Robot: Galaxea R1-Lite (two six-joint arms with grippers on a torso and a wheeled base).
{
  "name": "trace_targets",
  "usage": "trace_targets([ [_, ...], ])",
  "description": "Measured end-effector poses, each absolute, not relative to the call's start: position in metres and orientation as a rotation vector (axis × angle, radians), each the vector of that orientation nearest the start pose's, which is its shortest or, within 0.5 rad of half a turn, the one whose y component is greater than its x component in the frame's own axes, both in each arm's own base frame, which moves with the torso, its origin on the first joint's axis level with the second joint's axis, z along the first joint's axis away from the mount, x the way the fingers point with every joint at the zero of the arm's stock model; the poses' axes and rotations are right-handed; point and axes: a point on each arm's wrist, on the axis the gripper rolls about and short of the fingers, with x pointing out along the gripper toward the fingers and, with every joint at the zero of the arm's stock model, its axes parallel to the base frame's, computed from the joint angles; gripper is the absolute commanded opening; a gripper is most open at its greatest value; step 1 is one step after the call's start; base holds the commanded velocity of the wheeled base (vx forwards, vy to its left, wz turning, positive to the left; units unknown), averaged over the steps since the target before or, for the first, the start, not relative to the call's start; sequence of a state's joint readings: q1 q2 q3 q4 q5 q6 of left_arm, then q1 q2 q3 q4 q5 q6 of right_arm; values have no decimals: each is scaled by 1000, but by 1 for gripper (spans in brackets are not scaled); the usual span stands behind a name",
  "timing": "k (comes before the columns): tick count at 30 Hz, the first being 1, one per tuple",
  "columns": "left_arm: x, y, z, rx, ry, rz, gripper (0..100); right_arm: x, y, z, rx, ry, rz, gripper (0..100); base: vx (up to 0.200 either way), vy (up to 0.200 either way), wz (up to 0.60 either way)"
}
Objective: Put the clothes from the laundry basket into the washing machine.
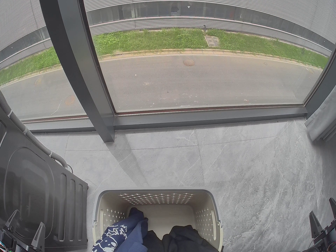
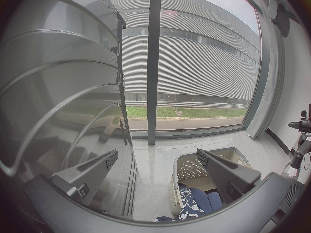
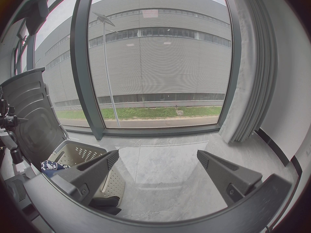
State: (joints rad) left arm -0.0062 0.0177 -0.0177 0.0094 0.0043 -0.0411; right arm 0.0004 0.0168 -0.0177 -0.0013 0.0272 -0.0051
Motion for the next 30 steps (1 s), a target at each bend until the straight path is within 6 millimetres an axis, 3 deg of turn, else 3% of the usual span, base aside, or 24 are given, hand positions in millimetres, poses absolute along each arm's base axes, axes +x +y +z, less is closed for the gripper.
trace_targets([
  [10, -23, 0, 80, -41, 9, -2, 100, -23, 1, 81, -5, -2, 27, 100, 0, 0, 0],
  [30, -23, 0, 80, -41, 9, -2, 100, -23, 1, 81, -6, -3, 27, 100, -200, 0, 0],
])
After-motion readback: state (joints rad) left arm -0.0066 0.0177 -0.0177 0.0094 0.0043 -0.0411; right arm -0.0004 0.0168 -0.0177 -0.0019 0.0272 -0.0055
